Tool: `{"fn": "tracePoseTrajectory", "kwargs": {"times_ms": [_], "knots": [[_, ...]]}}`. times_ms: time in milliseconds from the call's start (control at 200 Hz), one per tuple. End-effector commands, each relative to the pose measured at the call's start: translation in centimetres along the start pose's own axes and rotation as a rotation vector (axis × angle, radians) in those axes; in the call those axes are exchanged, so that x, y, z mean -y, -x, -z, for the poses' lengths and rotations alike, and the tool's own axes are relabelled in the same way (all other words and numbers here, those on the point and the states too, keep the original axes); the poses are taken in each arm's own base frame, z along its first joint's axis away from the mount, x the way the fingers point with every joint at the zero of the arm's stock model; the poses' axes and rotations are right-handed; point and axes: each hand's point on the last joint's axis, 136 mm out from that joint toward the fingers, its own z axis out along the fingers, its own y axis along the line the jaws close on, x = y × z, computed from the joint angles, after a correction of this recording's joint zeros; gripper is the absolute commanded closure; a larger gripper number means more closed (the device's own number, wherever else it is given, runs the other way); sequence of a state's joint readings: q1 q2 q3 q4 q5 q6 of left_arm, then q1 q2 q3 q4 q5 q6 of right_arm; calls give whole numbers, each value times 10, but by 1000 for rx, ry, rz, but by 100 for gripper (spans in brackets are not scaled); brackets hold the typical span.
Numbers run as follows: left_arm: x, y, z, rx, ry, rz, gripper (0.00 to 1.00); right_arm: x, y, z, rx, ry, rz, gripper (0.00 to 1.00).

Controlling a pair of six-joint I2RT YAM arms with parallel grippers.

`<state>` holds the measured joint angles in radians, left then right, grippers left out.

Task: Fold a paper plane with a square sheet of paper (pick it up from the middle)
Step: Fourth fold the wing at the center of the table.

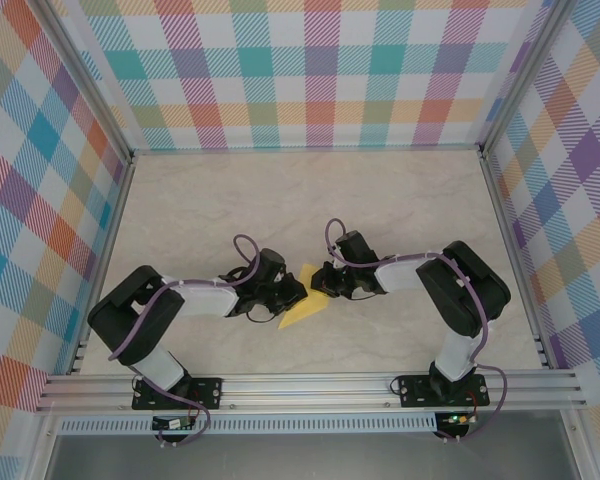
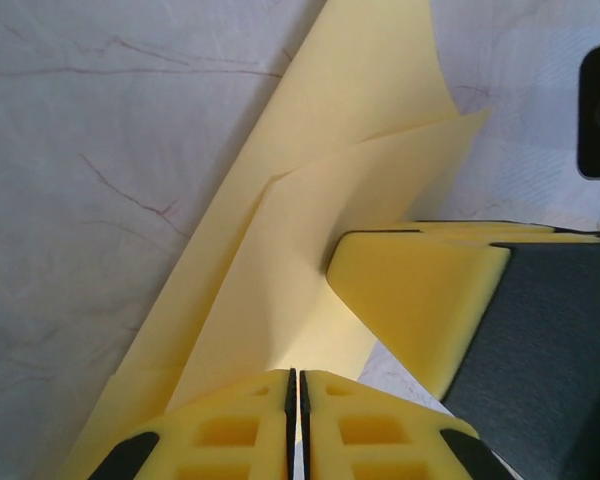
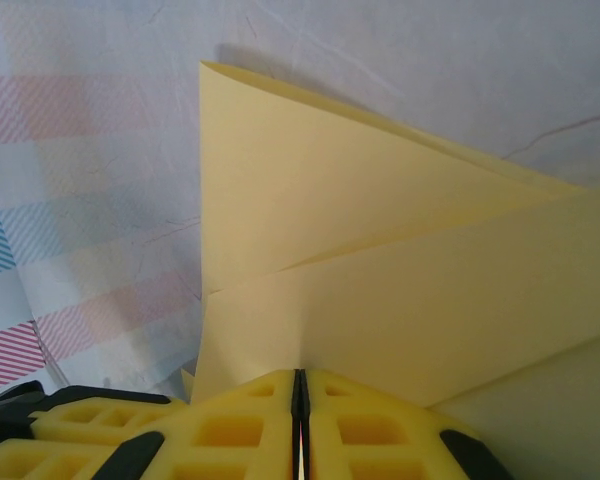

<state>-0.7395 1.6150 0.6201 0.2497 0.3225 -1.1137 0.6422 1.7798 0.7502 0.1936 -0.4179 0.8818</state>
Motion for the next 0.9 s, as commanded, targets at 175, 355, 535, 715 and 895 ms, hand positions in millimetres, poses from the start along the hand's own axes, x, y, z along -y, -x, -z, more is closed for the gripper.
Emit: {"fn": "tracePoseTrajectory", "kwargs": {"times_ms": [175, 355, 535, 715, 895], "knots": [[0, -5, -10, -21, 9, 14, 88, 43, -11, -11, -22, -125, -73, 89], [-41, -7, -7, 2, 151, 35, 89, 29, -6, -8, -14, -82, -66, 86], [-71, -11, -4, 19, 225, 54, 90, -14, 5, 6, 5, 27, 1, 83], [-68, -11, -5, 14, 217, 39, 90, -25, 8, 7, 2, 46, 27, 83], [-66, -11, -5, 8, 219, 28, 91, -7, 4, -7, -24, 9, -17, 85]]}}
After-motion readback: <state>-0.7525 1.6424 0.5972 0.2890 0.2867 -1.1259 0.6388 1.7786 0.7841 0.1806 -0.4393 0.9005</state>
